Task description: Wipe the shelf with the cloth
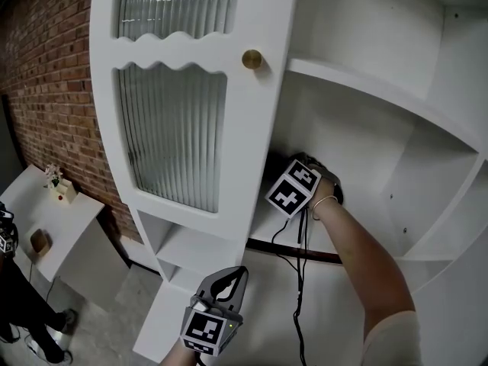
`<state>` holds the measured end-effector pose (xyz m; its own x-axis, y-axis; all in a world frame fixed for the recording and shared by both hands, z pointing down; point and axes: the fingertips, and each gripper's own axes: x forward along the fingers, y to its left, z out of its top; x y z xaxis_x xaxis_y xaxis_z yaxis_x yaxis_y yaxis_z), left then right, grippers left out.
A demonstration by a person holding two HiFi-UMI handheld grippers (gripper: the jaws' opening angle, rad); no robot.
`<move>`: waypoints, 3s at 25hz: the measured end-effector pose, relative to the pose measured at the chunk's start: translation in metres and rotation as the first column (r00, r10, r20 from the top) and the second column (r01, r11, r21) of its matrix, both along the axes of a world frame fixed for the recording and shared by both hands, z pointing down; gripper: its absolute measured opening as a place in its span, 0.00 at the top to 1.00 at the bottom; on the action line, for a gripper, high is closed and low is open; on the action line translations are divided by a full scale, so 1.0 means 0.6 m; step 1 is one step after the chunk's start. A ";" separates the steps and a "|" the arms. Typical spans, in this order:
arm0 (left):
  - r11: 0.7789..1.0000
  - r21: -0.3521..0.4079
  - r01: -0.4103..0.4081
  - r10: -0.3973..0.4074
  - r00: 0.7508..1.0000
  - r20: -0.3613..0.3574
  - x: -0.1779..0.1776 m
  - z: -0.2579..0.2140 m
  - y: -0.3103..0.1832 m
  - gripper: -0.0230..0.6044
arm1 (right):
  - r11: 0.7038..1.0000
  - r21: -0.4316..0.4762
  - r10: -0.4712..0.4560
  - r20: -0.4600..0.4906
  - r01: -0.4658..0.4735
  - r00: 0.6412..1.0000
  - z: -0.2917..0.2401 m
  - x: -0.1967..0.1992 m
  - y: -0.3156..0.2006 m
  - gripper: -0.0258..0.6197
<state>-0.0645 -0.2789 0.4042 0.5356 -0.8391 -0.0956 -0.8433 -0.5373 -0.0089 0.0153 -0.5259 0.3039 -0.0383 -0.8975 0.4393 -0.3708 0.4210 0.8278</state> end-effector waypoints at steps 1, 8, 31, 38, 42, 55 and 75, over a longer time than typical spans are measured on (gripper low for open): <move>1.000 0.000 -0.002 0.002 1.000 0.001 0.001 0.001 0.001 0.94 | 1.000 -0.019 -0.003 0.009 0.003 1.000 0.003 -0.001 0.004 0.84; 1.000 -0.007 -0.012 0.012 1.000 0.000 0.010 0.008 0.013 0.94 | 0.994 -0.096 -0.044 0.003 0.044 0.999 0.011 -0.008 0.066 0.84; 0.997 0.068 -0.033 0.026 0.995 0.094 0.029 -0.006 0.119 0.94 | 0.959 -0.171 -0.244 -0.103 0.224 0.964 0.031 -0.052 0.369 0.84; 0.997 0.067 -0.039 0.033 0.996 0.089 0.042 -0.008 0.124 0.94 | 0.970 -0.128 -0.220 -0.094 0.207 0.971 -0.022 -0.005 0.375 0.84; 0.998 0.050 -0.044 0.040 0.995 0.088 0.056 -0.003 0.120 0.94 | 0.992 -0.054 -0.120 -0.119 0.114 0.986 -0.055 0.064 0.312 0.84; 1.000 0.000 -0.017 0.017 0.995 0.103 0.089 0.028 0.062 0.94 | 0.999 -0.002 0.046 -0.143 -0.046 0.989 -0.020 0.203 0.094 0.84; 0.999 -0.029 -0.032 0.035 0.994 0.108 0.117 0.037 0.056 0.94 | 0.989 -0.148 -0.024 -0.097 0.009 0.995 0.024 0.186 0.140 0.84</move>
